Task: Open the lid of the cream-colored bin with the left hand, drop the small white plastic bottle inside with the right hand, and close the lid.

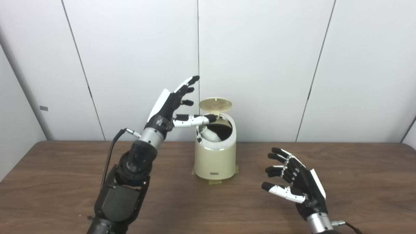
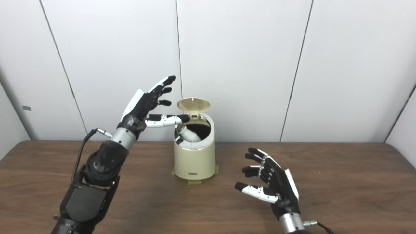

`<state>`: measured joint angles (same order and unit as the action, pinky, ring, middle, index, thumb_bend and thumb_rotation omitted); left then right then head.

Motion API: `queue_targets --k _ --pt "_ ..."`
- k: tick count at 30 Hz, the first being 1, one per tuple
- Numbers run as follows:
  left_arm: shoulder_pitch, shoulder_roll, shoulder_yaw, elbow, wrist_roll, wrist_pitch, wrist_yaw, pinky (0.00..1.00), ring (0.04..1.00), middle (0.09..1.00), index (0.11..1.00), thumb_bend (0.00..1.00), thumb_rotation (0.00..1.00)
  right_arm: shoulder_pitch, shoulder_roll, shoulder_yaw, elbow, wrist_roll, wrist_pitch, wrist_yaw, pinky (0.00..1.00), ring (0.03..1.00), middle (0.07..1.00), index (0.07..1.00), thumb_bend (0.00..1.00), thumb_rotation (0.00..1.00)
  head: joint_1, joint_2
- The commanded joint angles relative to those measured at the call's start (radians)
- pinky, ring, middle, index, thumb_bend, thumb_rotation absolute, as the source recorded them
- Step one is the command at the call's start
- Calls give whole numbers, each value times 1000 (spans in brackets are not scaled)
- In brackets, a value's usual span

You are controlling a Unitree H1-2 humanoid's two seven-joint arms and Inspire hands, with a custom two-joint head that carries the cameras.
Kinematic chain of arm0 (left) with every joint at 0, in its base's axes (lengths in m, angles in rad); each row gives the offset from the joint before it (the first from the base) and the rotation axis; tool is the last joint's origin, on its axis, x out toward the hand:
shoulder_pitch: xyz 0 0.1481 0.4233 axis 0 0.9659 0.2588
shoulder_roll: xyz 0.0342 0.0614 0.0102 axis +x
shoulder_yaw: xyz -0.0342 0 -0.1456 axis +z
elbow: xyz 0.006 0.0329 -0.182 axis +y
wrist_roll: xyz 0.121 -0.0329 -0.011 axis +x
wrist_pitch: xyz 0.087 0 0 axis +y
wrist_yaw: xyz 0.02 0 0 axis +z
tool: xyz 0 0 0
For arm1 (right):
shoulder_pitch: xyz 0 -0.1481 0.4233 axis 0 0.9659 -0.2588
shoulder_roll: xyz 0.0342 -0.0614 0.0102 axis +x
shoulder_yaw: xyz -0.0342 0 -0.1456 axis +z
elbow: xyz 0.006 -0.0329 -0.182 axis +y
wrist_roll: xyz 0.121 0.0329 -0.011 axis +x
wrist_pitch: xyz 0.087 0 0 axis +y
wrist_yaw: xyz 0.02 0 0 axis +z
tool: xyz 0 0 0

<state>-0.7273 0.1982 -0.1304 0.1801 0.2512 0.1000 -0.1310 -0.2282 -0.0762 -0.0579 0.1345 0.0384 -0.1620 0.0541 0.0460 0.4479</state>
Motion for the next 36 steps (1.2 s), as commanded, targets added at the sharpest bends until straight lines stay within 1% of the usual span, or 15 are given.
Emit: queue_targets --k 1,2,3,4,6,7,9,10,15,19,22,27,31,33,36 --pt "-89 31 -24 -3 57 -14 0 831 985 1000 964 977 333 -28 -6 -3 -35 2 -24 -6 517 584 763 771 864 193 2 1" --pt "-99 43 -43 3 84 -19 -7 849 990 992 950 972 346 -28 -6 -4 -34 5 -26 -5 501 584 764 771 866 197 2 1" --pt "-110 56 -63 9 110 -24 -15 886 989 968 924 953 354 -29 -6 -5 -34 9 -26 -3 495 584 765 772 865 197 2 1" --pt "-119 66 -78 15 128 -28 -23 895 972 936 886 945 355 -29 -5 -5 -34 10 -26 -3 499 583 766 771 866 197 0 1" --pt "-133 84 -106 26 165 -28 -37 882 954 901 848 944 348 -29 -2 -5 -37 13 -22 -4 488 583 767 771 867 199 0 0" --pt "-137 92 -118 29 183 -25 -43 842 927 875 820 954 350 -30 -2 -5 -37 13 -22 -4 478 583 768 774 866 203 -1 0" --pt "-140 103 -137 29 208 -24 -53 893 940 844 793 970 352 -30 -1 -5 -36 14 -22 -4 469 581 768 776 866 211 -1 1" --pt "-140 110 -149 26 229 -25 -58 948 970 834 778 977 348 -30 0 -5 -35 16 -23 -4 464 579 768 777 867 215 -2 1" --pt "-134 144 -198 10 324 -41 -71 998 1000 826 756 1000 394 -31 3 -3 -40 12 -18 -10 452 574 767 776 874 229 -3 3" --pt "-124 163 -214 -8 357 -72 -78 1000 1000 789 745 1000 364 -32 6 1 -45 2 -12 -18 447 569 765 772 864 228 -4 5" --pt "-116 169 -218 -25 374 -82 -84 1000 1000 770 746 997 373 -34 8 3 -43 -1 -12 -22 446 563 761 773 864 229 -5 6" --pt "-99 169 -207 -60 380 -78 -113 1000 1000 775 751 996 374 -37 8 9 -40 -9 -16 -25 443 563 752 769 855 233 -9 10" --pt "-80 170 -197 -80 369 -93 -126 1000 1000 785 756 987 377 -37 11 14 -49 -8 -9 -22 444 559 746 766 848 230 -14 15" --pt "-73 171 -196 -97 376 -87 -143 1000 1000 792 762 981 389 -37 12 16 -53 -6 -3 -20 451 562 746 766 849 233 -16 17" --pt "-63 170 -197 -113 391 -90 -152 1000 1000 792 764 976 376 -39 13 18 -58 -3 -1 -18 451 567 748 770 844 229 -20 21"
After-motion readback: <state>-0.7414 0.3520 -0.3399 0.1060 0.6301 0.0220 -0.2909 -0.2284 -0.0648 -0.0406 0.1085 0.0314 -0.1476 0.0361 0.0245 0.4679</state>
